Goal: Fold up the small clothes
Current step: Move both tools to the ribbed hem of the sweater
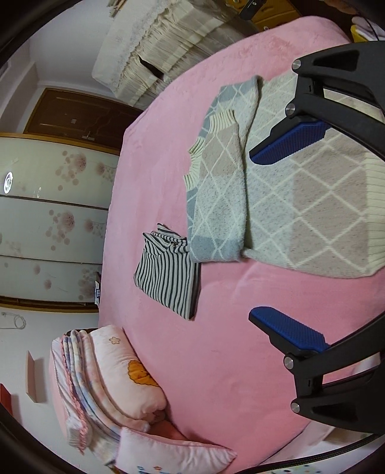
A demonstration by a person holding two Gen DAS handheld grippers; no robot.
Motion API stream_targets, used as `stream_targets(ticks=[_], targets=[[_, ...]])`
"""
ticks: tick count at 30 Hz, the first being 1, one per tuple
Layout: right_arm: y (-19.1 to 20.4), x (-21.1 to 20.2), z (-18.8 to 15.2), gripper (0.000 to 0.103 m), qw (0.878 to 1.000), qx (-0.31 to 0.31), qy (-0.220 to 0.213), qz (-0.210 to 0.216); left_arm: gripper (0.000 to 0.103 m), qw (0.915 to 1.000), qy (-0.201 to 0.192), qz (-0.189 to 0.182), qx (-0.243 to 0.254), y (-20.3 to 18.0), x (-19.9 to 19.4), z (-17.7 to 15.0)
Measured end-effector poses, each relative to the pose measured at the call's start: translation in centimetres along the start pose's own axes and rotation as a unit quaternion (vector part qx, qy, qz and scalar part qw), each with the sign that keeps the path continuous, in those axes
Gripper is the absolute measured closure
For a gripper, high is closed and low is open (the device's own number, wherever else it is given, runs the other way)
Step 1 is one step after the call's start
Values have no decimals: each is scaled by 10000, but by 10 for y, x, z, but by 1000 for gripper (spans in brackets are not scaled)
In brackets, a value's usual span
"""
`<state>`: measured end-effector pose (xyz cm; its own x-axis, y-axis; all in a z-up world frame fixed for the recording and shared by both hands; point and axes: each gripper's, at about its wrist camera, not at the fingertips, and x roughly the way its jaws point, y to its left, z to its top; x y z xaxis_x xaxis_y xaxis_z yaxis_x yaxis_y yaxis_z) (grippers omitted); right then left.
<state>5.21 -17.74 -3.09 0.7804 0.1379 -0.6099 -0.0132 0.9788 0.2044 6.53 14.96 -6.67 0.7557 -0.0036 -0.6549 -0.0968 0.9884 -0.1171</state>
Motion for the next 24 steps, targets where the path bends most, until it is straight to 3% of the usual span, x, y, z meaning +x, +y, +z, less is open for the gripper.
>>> stream_targets(ticks=[7,16,20,24], targets=[[2,-18,-28,71,10000,-31,-40,82,7,9999,68,-82,-57,15,-12,-33],[-5,-27,-83,71,9995,-163,-170,220,7,9993,349,-110,-117,34,6,-86],[-7,-23,-102,71,9994,-315,-37,171,7,9981,561,-247,31,34,17,-104],[-15,-12,-119,71,9987,-301,374,197,7,9965,717,-263,352,32,26,-122]])
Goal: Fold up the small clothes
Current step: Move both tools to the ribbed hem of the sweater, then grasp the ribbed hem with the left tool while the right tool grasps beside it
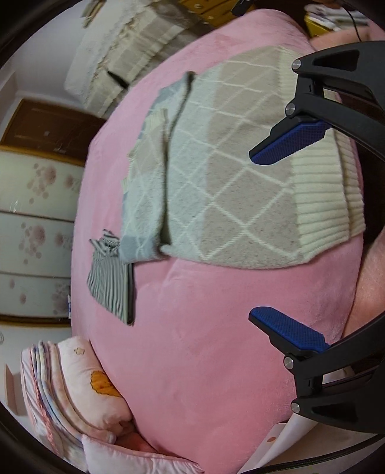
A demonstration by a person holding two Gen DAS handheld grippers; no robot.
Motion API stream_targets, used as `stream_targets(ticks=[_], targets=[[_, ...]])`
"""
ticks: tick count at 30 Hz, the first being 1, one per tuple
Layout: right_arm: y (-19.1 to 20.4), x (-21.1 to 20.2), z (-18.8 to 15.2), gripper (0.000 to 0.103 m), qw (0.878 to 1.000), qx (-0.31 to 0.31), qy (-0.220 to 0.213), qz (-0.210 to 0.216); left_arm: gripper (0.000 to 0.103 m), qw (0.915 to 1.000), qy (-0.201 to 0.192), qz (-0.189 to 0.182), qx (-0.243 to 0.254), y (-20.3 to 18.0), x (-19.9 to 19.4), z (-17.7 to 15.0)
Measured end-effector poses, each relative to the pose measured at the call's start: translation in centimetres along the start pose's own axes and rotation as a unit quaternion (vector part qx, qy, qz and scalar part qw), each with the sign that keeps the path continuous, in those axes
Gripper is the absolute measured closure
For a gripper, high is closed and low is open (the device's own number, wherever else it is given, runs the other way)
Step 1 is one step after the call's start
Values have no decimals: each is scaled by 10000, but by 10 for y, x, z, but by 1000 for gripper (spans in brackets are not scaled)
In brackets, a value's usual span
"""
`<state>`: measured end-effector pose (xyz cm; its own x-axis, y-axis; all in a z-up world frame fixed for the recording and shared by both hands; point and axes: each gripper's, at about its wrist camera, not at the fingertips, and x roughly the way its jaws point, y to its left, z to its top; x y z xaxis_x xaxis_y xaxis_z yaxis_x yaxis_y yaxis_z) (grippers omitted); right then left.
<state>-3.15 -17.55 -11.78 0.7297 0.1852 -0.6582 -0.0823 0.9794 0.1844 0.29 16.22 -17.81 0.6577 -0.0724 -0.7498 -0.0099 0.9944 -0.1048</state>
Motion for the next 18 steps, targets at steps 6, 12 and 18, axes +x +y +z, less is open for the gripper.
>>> stream_targets(ticks=[6,12,18], targets=[[-8,17,-29,71,9982,-249,506,-183,7,9984,527,-224,-1,7,23,-20],[-26,33,-54,71,9946,-72,1032,100,7,9914,1060,-677,-360,24,47,-36],[-54,44,-68,71,9888,528,1361,323,8,9786,1286,-1189,-1076,45,74,-48]])
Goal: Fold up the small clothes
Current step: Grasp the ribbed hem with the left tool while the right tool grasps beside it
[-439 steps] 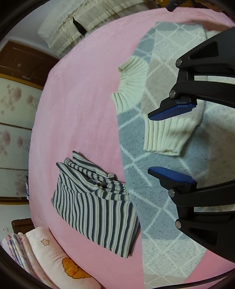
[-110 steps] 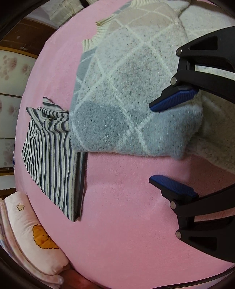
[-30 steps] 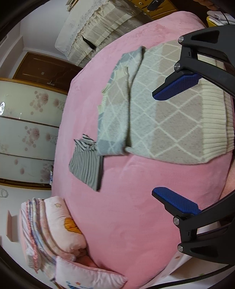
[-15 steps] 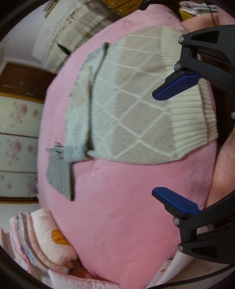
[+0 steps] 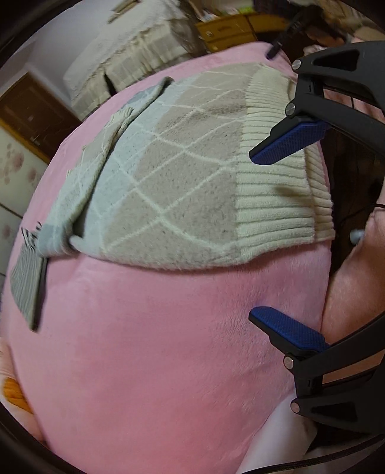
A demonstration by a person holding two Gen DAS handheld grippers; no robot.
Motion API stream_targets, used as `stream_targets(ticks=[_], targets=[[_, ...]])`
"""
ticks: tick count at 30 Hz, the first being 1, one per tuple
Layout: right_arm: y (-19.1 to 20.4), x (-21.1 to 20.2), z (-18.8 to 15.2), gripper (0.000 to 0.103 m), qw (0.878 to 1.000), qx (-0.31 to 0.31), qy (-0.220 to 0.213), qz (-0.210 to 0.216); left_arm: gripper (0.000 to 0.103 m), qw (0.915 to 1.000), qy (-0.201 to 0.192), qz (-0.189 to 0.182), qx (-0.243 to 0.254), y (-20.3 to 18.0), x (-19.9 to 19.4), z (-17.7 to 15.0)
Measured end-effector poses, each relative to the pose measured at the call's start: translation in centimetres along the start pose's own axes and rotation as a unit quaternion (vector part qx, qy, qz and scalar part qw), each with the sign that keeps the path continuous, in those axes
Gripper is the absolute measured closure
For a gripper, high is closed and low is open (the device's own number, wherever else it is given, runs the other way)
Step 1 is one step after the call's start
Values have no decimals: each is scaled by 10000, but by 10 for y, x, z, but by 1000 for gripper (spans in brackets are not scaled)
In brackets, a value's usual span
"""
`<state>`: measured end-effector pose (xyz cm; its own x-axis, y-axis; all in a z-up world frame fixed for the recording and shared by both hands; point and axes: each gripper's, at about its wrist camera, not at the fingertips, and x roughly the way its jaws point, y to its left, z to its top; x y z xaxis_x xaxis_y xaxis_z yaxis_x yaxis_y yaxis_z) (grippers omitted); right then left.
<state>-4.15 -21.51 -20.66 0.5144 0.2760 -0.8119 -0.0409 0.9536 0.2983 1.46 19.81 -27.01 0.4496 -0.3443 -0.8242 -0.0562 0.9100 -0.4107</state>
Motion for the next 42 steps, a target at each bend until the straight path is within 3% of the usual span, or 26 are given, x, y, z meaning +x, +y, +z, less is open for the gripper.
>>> stream_targets(ticks=[4,14,29,34,37,39,42], targets=[[-15,11,-6,71,9994,286,175,65,10,9996,-20,-187,-197,8,10,0],[-36,36,-7,71,9961,749,374,287,10,9989,-5,-458,-1,5,16,-5],[-49,43,-12,71,9933,904,484,535,11,9951,240,-954,12,-6,31,-14],[-51,47,-14,69,9913,1012,508,670,11,9928,236,-1158,-185,-5,35,-13],[-50,48,-14,69,9911,1003,504,716,25,9909,297,-1293,-239,-4,34,-14],[-50,46,-14,70,9911,944,506,792,42,9906,351,-1302,-241,-2,34,-15],[-42,45,-14,76,9913,760,546,922,56,9879,395,-1421,-481,10,33,-15]])
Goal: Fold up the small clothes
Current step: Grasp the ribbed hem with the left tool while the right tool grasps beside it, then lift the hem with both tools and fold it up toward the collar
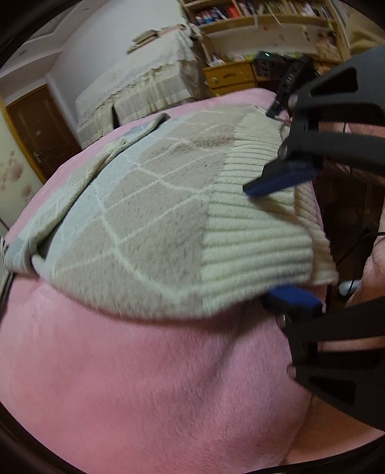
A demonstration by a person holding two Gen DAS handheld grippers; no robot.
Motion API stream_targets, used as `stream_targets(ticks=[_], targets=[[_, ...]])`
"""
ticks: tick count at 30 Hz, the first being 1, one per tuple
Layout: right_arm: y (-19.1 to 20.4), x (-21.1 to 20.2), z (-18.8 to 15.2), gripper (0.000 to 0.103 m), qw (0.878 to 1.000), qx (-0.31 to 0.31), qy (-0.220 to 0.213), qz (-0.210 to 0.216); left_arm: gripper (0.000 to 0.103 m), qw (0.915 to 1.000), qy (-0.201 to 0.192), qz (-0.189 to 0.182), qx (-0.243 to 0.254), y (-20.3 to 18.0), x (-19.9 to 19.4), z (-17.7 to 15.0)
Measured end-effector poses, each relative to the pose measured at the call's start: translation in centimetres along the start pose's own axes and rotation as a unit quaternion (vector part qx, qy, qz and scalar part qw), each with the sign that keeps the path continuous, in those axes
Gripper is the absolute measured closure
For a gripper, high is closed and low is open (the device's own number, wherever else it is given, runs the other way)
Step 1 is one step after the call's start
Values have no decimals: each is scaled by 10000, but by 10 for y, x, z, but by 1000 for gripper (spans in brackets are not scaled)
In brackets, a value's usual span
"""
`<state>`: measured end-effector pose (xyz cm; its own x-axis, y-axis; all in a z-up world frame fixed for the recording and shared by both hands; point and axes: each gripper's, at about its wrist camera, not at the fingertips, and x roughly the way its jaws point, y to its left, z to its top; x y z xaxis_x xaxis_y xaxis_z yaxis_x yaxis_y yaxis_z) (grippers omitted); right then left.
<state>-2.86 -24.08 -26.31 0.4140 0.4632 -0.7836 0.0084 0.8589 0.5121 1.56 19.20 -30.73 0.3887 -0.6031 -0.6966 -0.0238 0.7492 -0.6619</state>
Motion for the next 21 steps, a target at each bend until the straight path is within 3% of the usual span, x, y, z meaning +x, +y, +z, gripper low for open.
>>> stream_targets(ticks=[2,9,10,11,12,21], targets=[[5,2,-1,76,10000,-78,40,8,62,9997,25,-160,-197,8,-2,0],[1,6,-1,78,9998,52,78,175,65,9993,132,-282,-220,10,2,-1],[1,6,-2,87,9997,43,93,217,71,9992,157,-318,-207,11,2,-1],[2,6,-2,92,9997,21,97,236,86,9989,213,-371,-182,10,3,-2],[4,5,-2,92,9997,-9,83,221,88,9985,271,-445,-181,9,3,-3],[1,11,-2,89,9990,210,183,343,88,9983,401,-329,-281,9,10,-2]])
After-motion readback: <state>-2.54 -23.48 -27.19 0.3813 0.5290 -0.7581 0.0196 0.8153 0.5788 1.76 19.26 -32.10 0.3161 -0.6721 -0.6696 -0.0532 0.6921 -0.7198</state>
